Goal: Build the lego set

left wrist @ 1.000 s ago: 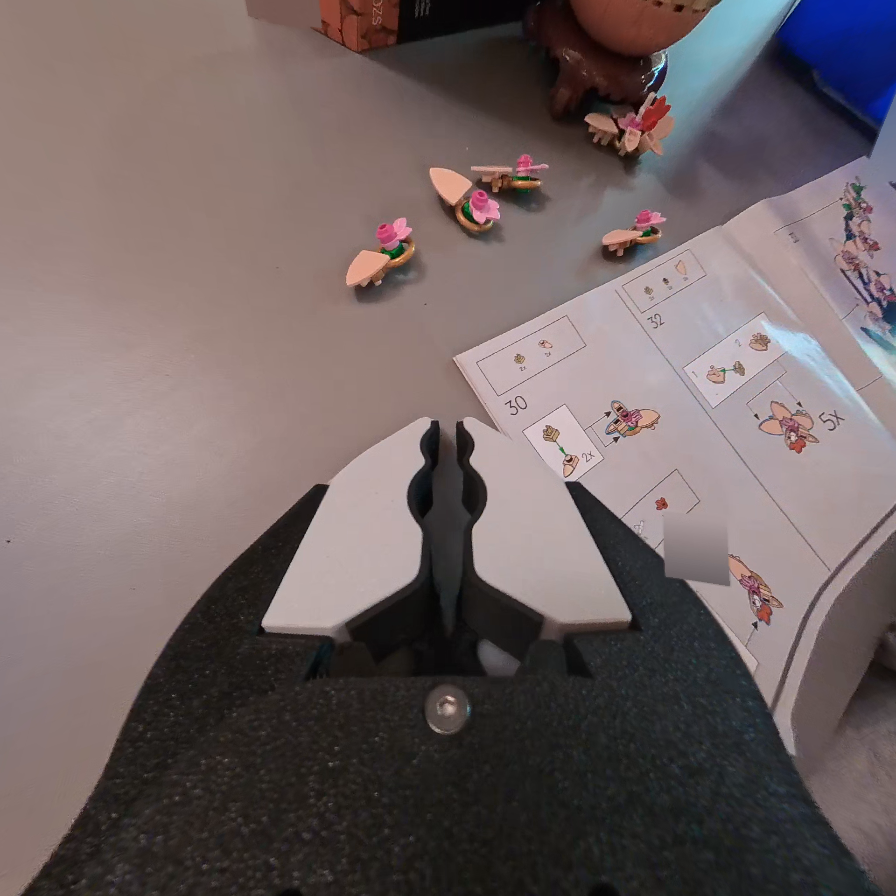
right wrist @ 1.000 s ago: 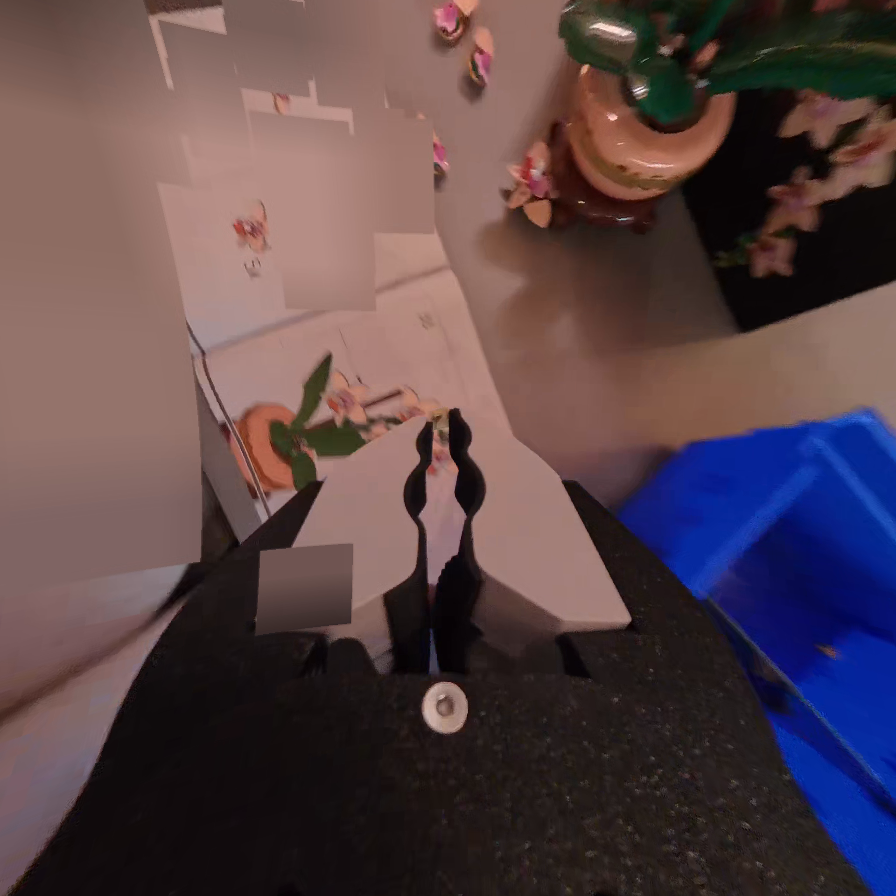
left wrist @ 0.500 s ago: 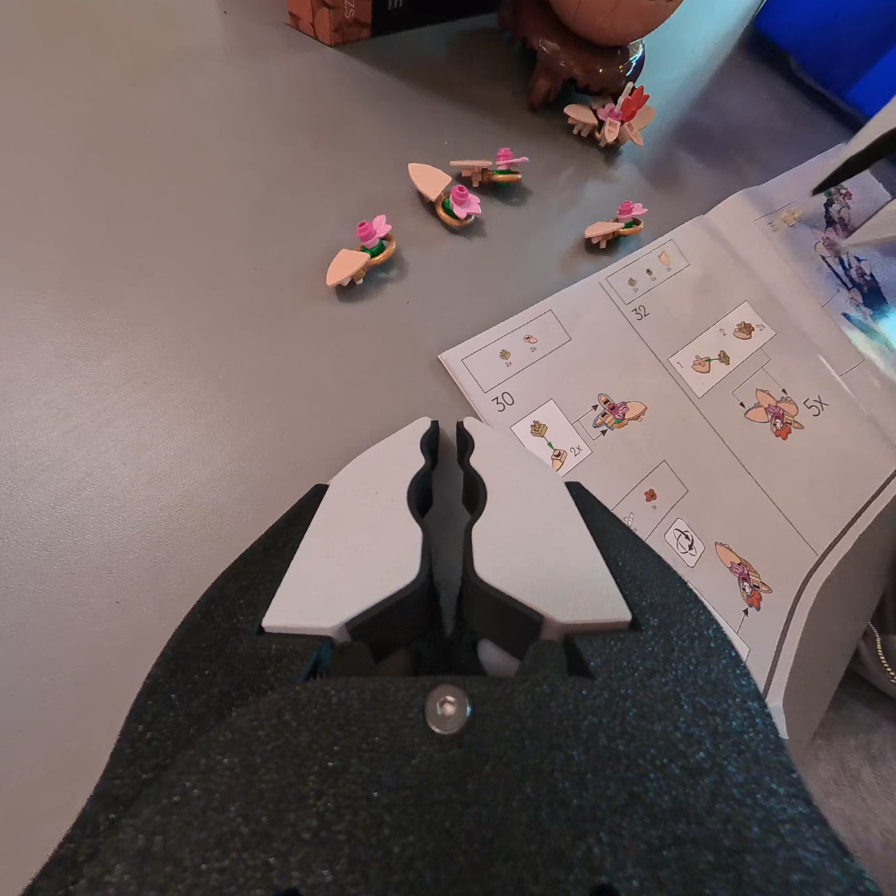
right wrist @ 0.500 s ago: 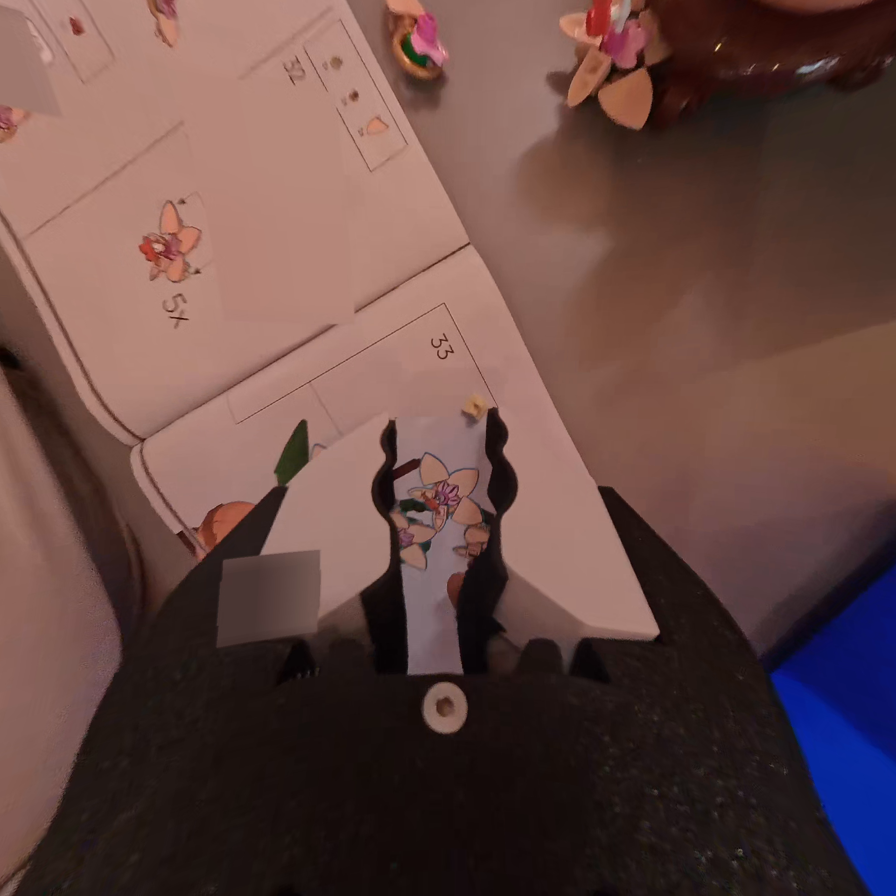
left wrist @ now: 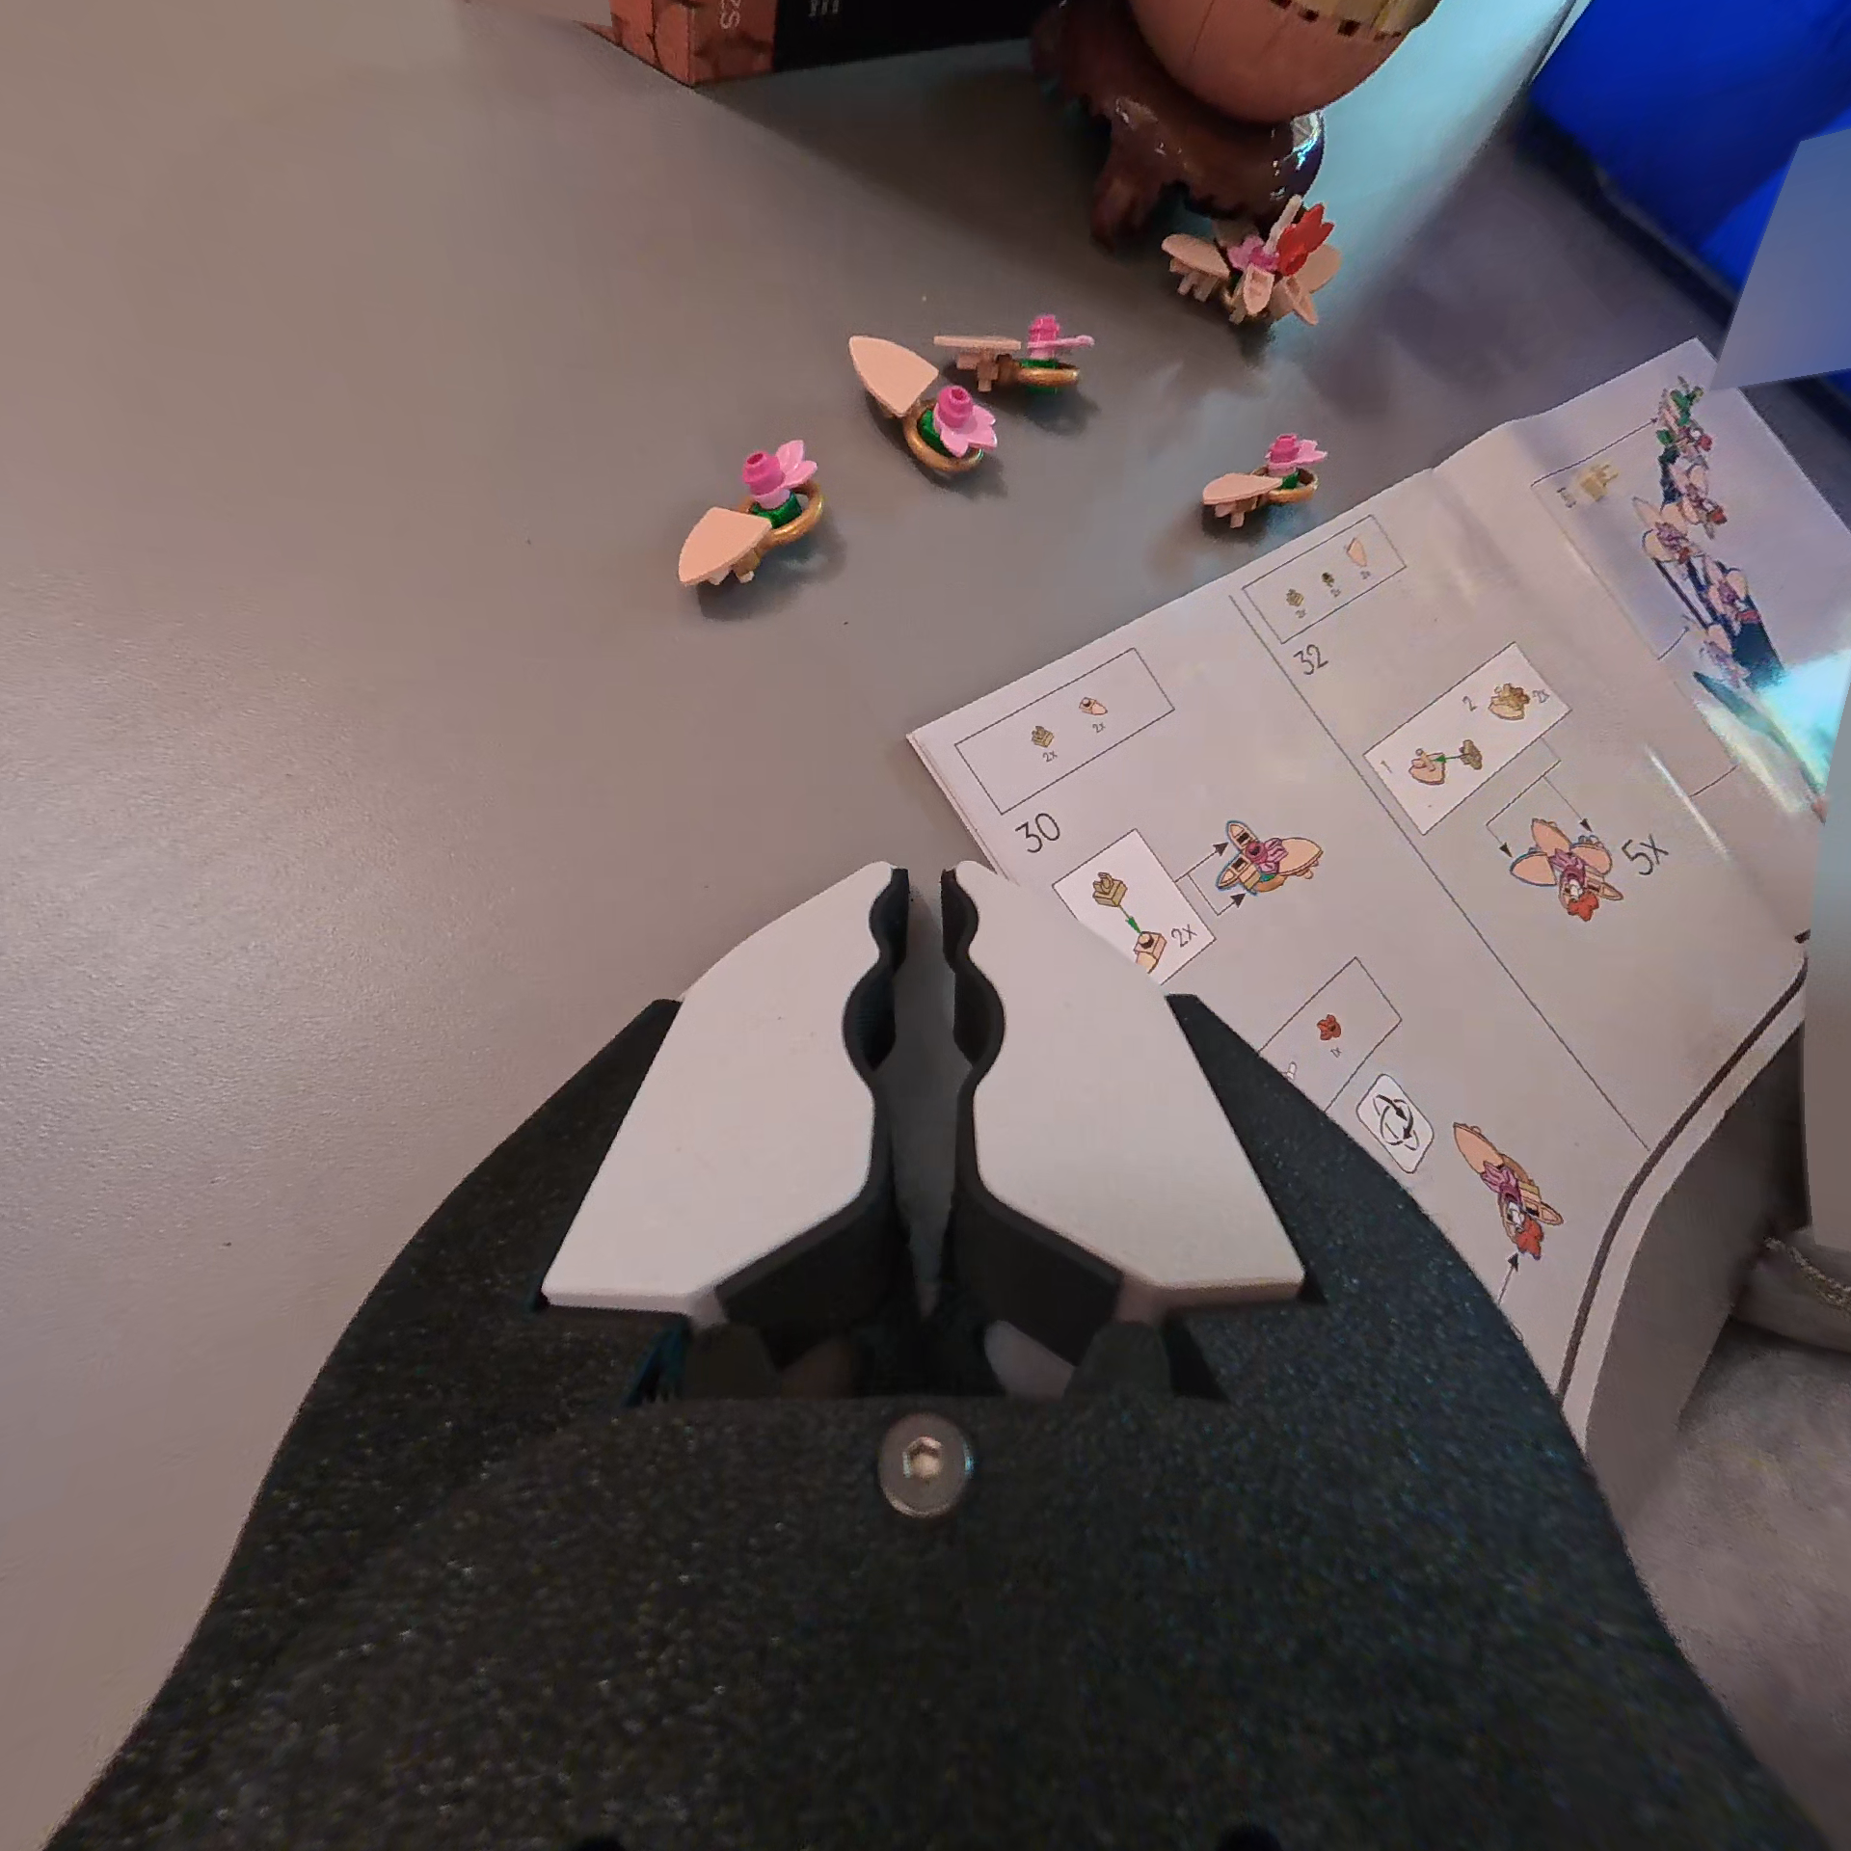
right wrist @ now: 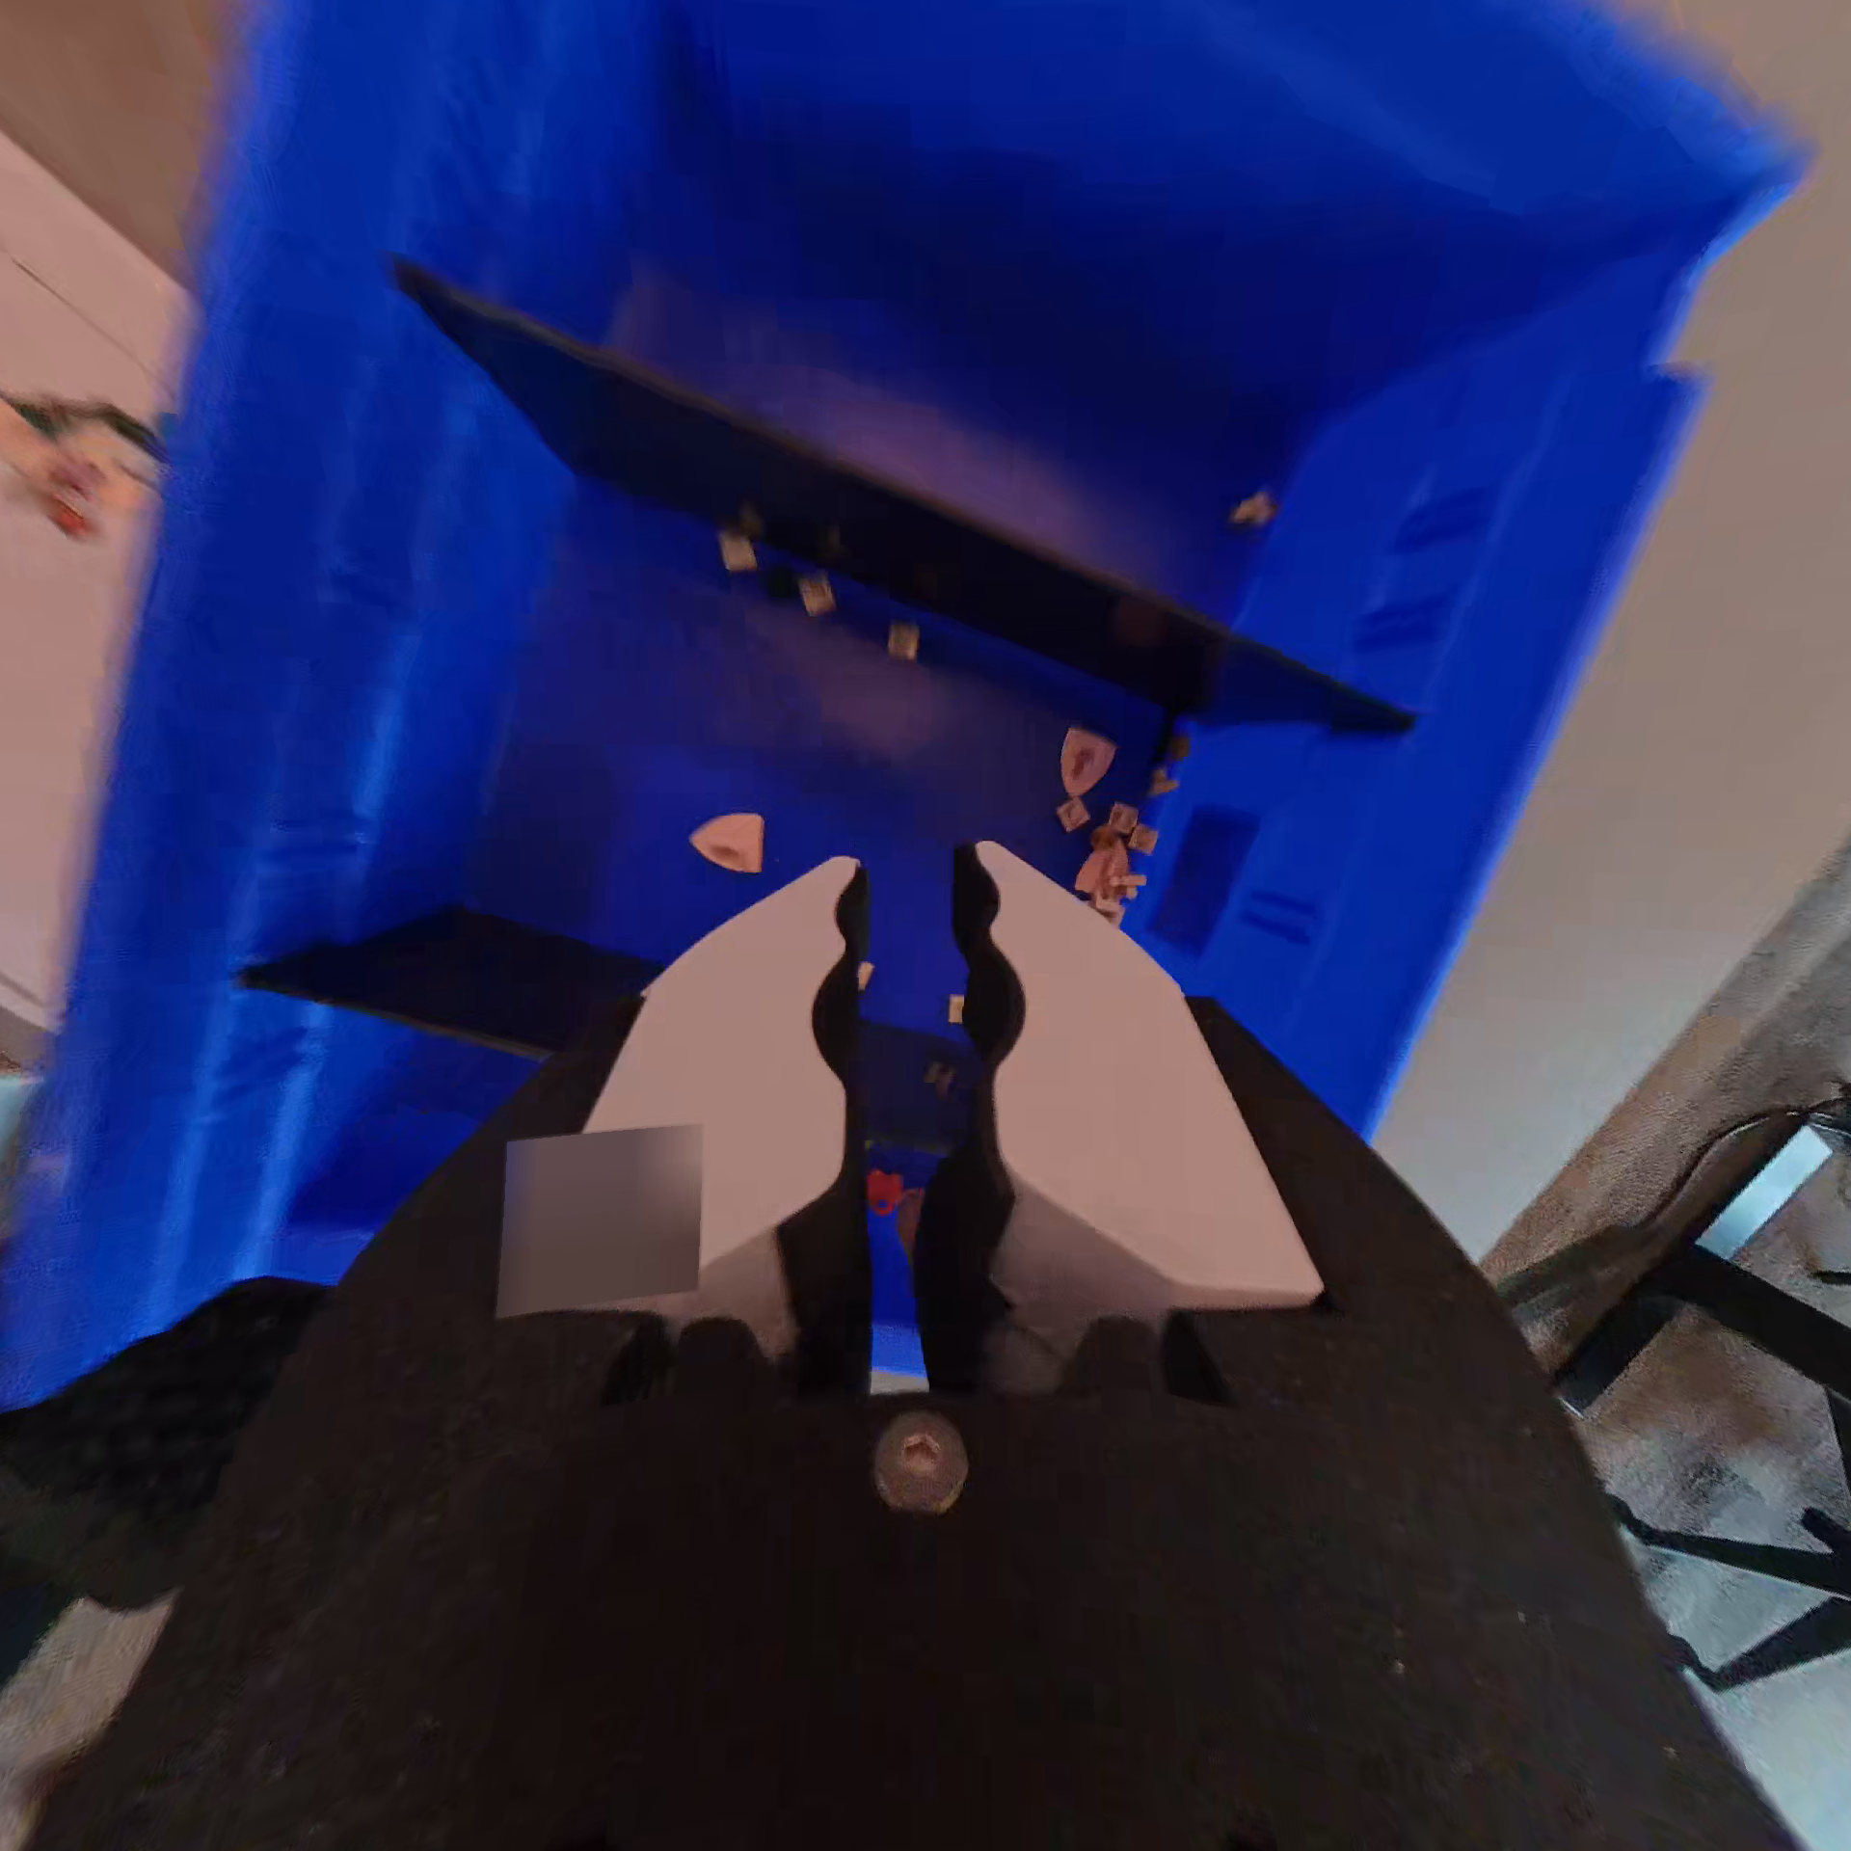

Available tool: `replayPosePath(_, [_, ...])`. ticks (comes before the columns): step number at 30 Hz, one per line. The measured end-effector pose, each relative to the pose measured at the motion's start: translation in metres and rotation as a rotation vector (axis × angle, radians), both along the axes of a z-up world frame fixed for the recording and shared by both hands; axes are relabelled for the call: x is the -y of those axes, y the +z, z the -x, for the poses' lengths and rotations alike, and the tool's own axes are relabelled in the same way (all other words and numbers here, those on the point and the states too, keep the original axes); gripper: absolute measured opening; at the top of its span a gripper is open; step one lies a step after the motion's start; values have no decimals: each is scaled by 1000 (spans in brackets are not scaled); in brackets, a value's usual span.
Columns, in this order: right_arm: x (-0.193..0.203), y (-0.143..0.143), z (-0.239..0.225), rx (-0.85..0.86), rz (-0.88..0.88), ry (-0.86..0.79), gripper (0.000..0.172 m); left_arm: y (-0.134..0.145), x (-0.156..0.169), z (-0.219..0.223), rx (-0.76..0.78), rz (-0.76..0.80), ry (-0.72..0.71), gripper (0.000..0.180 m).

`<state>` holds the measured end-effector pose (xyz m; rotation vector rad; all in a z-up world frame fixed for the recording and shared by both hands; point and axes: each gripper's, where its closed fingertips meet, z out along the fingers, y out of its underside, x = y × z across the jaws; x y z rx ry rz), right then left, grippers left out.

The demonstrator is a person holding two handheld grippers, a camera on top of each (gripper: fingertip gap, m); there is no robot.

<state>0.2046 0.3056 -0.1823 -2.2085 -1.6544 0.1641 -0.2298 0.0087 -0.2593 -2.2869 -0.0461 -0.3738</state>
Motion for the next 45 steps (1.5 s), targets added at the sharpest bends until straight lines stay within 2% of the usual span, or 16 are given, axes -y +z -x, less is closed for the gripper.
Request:
replayPosePath(4, [-6, -38, 23, 3, 124, 62, 15, 0, 0, 0, -13, 0, 4, 5])
replayPosePath(8, [-19, -63, 34, 95, 89, 6, 13, -1, 0, 1, -48, -3, 9, 5])
replayPosePath(12, [-16, -74, 47, 48, 160, -24, 17, -1, 0, 1, -73, -5, 14, 5])
replayPosePath(16, [-16, -79, 49, 34, 212, -58, 7, -1, 0, 1, -54, -3, 14, 5])
replayPosePath(18, [-14, -78, 46, 48, 197, -20, 6, -1, 0, 1, -40, -2, 14, 5])
replayPosePath(21, [-4, -50, 48, 9, 169, -1, 6, 0, 0, 1, -28, -2, 14, 5])
replayPosePath(23, [19, -3, 71, -152, 140, 38, 6, 0, 0, 1, -24, -2, 14, 5])
replayPosePath(25, [63, 48, 104, -335, 95, 143, 6, 0, 0, 1, -23, -2, 14, 5])
replayPosePath(27, [118, 67, 135, -410, 63, 272, 6, 0, 0, 1, -28, -2, 14, 5])
replayPosePath(28, [142, 60, 149, -416, 70, 316, 6, 0, 0, 1, -32, -2, 14, 5])
replayPosePath(30, [171, 22, 166, -364, 134, 325, 6, 0, 0, 1, -36, -3, 13, 5])
replayPosePath(32, [164, -22, 170, -304, 127, 212, 6, 0, 0, 1, -36, -3, 12, 5])
replayPosePath(35, [164, -69, 166, -206, 155, 148, 7, 0, 0, 1, -33, -3, 12, 5])
replayPosePath(37, [169, -85, 160, -127, 185, 152, 30, 0, 0, 1, -33, -3, 11, 6])
replayPosePath(41, [171, -60, 164, -205, 145, 187, 29, 0, 0, 0, -18, -3, 11, 6])
replayPosePath(45, [164, 10, 146, -356, 78, 247, 26, 0, 0, 1, -16, -3, 11, 6])
